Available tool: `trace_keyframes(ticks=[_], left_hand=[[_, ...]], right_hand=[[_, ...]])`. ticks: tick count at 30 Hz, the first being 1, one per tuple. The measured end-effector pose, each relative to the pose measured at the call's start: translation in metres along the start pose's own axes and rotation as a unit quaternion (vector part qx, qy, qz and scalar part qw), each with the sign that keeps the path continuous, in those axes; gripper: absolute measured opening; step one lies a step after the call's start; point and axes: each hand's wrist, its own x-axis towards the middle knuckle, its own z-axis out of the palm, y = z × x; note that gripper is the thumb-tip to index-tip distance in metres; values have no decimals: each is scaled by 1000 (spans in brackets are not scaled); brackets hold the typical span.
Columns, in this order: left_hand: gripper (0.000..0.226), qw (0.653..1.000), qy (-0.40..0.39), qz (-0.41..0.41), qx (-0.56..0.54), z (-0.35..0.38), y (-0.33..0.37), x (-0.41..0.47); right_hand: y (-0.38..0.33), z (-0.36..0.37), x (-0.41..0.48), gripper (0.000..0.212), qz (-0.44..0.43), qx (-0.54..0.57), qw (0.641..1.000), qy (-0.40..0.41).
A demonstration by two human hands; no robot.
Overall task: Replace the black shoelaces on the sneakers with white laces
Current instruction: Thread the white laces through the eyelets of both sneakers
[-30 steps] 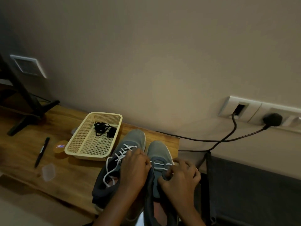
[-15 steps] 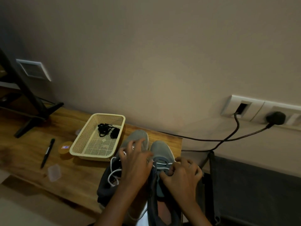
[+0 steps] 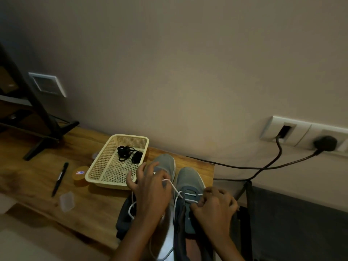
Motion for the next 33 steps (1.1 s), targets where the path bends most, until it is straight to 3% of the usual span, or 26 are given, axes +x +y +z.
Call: trace_keyframes(ticks=[3,8,13,19,23,26,33], left_hand=[[28,994,-91,32,56,5,4,-3],[21,981,-161,57,94,7,13,-10],[17,984,-147,44,87,6,13,-8],[15,997,-75,-17,31,-1,6,-4],[30,988,-136,51,54,3,9,-6],[24,979,-165,78,85,4,11,-8],[17,991,-109,-12,74,1,5,-4]], right_hand=[[-1,-2,5,23,-6,-23,1000,-8],[-5,-11,12,31,-36,-85,995,-24],[-9,-12,9,27,-43,-97,994,-13],[-10,-7,10,29,-36,-72,997,3],[-8,-11,12,24,-32,-73,997,-8],[-4,-12,13,28,-29,-57,998,-14],[-3,-12,13,25,-21,-49,998,-20]])
